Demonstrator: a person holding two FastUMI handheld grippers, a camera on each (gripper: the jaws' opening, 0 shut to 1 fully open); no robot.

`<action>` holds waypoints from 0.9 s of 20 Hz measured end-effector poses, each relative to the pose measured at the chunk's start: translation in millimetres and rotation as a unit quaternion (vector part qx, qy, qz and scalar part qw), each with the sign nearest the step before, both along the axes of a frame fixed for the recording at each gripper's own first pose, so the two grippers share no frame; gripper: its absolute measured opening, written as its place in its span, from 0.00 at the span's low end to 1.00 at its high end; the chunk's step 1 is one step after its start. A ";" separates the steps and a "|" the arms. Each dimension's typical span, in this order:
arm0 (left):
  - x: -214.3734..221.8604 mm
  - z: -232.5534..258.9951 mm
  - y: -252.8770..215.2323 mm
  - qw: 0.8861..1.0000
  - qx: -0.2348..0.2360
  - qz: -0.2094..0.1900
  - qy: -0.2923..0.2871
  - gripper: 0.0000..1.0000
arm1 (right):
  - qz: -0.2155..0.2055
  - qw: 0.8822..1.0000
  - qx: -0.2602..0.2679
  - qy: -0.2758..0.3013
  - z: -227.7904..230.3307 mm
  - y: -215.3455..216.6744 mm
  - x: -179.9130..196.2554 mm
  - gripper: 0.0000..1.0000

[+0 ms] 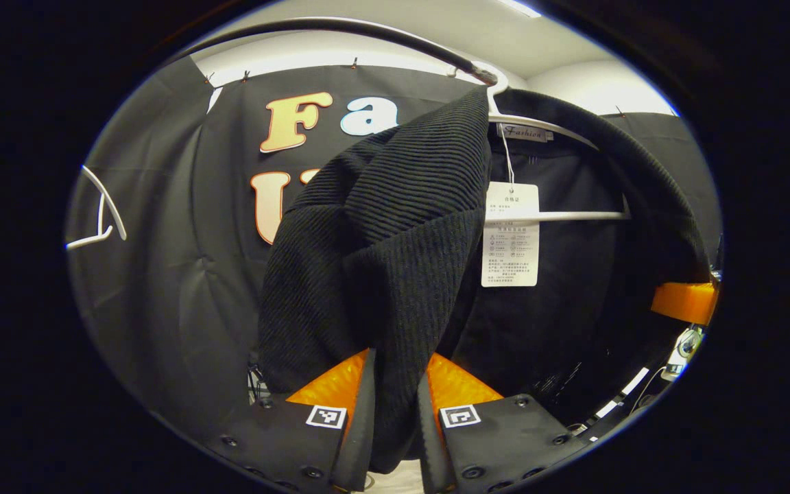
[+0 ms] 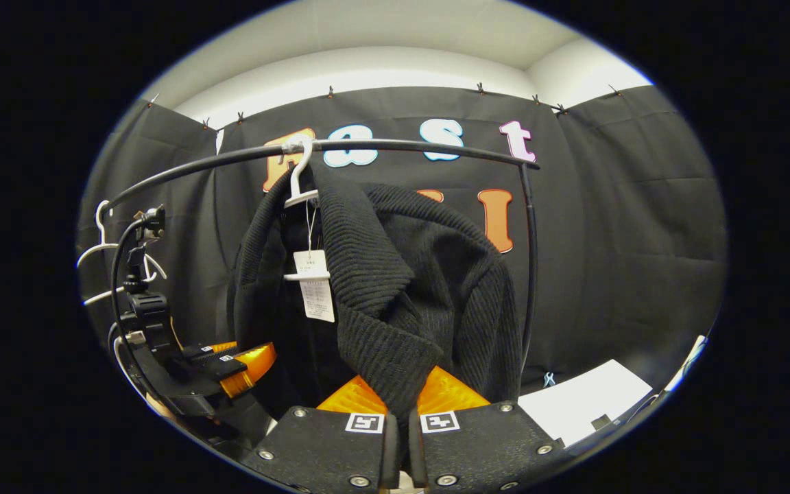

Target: Grasp the clothes on the hanger with both hands and then place them into the laundry hamper below.

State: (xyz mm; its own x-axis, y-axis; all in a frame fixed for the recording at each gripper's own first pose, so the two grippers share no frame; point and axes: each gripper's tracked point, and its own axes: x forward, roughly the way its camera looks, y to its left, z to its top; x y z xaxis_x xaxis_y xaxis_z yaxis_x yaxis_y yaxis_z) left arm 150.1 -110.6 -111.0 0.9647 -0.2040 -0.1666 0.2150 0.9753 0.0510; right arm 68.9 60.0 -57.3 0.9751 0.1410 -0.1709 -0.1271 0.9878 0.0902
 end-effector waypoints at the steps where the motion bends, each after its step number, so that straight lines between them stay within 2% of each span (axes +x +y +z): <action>1: 1.6 5.0 8.5 1.000 0.004 0.014 -0.005 0.30 | -0.003 1.000 -0.001 -0.004 4.9 -4.3 -0.6 0.05; 3: -3.4 11.6 15.8 1.000 0.007 0.017 -0.004 0.12 | -0.008 1.000 0.001 -0.013 15.7 -12.8 -2.1 0.05; 5: -8.7 22.2 29.1 0.999 0.013 0.030 -0.004 0.07 | -0.012 1.000 0.000 -0.021 26.7 -21.8 -2.9 0.05; 8: -10.8 50.0 58.7 0.997 0.009 0.063 -0.031 0.10 | -0.027 0.999 0.005 -0.043 49.0 -37.8 -2.0 0.04; 10: -11.2 68.6 77.4 0.996 0.011 0.081 -0.045 0.07 | -0.033 0.998 0.002 -0.051 57.8 -49.7 -2.5 0.04; 12: -10.9 86.4 92.2 0.994 0.005 0.095 -0.059 0.10 | -0.036 0.998 -0.003 -0.059 69.9 -59.3 -0.5 0.04; 13: -11.2 93.5 97.8 0.993 0.001 0.101 -0.065 0.08 | -0.037 0.997 -0.003 -0.064 76.3 -63.8 1.7 0.00; 14: -11.8 100.8 102.8 0.992 -0.005 0.105 -0.070 0.05 | -0.039 0.997 -0.001 -0.070 84.1 -69.3 4.5 0.00; 16: -13.9 110.9 109.3 0.991 -0.021 0.108 -0.074 0.10 | -0.044 0.995 -0.006 -0.085 100.3 -85.3 9.6 0.03; 18: -11.9 122.0 121.1 0.989 -0.018 0.120 -0.084 0.07 | -0.048 0.994 -0.011 -0.097 115.6 -98.3 15.3 0.03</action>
